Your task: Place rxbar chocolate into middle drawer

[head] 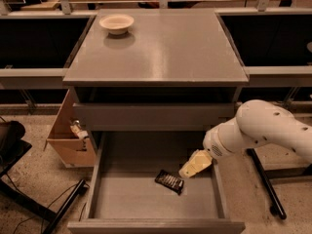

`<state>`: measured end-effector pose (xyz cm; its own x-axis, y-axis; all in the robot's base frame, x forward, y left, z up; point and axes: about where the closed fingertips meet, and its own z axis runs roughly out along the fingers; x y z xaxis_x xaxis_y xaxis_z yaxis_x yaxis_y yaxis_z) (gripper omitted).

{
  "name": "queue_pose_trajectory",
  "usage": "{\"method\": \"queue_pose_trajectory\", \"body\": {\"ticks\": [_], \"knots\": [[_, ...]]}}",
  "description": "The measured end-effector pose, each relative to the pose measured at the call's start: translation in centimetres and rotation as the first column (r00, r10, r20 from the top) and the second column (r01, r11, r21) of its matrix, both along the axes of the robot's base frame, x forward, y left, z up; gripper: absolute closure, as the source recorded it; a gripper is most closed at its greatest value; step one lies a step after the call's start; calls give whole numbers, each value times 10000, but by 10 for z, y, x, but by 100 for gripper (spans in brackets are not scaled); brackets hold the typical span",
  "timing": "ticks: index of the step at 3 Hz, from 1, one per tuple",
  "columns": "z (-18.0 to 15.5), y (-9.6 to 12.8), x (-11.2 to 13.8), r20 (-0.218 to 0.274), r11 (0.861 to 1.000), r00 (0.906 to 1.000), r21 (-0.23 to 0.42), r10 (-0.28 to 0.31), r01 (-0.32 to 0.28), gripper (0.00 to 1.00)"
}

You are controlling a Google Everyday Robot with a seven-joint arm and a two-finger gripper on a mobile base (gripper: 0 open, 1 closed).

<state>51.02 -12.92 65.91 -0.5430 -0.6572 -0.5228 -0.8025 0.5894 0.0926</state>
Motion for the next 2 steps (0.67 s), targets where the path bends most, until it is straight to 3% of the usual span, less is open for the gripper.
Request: {"method": "queue_pose_trajectory", "body": {"ticks": [1,2], "knots": [[32,-14,3,68,9989,9990,-174,443,-442,0],[74,-29,3,-211,9891,9926,-845,1193,-1206,0]]}}
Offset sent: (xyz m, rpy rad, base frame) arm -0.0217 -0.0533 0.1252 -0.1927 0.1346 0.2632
